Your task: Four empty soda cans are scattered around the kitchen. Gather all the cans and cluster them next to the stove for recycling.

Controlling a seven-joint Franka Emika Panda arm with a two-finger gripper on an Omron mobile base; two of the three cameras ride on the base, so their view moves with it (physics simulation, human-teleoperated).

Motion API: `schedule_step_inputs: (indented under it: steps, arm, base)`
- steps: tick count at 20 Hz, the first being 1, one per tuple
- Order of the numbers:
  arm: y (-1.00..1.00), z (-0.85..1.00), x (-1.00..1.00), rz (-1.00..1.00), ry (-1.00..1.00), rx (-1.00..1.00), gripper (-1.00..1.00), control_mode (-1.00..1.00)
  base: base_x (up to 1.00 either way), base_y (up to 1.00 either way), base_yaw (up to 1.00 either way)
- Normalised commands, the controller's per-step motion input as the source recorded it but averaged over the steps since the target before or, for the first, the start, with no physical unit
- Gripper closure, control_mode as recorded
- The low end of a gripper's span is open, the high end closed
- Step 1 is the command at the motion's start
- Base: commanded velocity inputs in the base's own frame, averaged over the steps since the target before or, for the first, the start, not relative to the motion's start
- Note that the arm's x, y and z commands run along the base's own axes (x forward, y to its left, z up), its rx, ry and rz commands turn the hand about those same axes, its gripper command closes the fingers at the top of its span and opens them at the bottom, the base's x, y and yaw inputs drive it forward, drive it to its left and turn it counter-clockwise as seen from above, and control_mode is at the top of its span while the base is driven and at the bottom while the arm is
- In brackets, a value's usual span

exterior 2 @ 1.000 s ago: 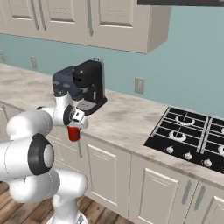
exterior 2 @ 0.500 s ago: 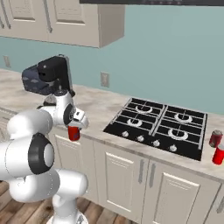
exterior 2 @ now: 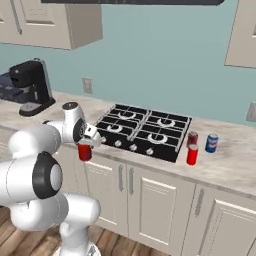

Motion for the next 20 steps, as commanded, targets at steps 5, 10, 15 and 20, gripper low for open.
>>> schedule_step_inputs:
  steps: [5, 10, 15, 20]
  arm:
    - [0.00, 0.00, 0.00, 0.00, 0.00, 0.00, 1.00, 1.00]
    - [0.00, 0.00, 0.00, 0.00, 0.00, 0.00, 1.00, 1.00]
    - [0.00, 0.00, 0.00, 0.00, 0.00, 0.00, 1.00, 1.00]
    - [0.00, 0.00, 0.00, 0.00, 0.00, 0.00, 1.00, 1.00]
  base:
    - [-0.35, -0.75, -0.02]
    - [-0.10, -0.69, 0.00]
    - [-0.11, -0.64, 0.01]
    - [0.01, -0.59, 0.04]
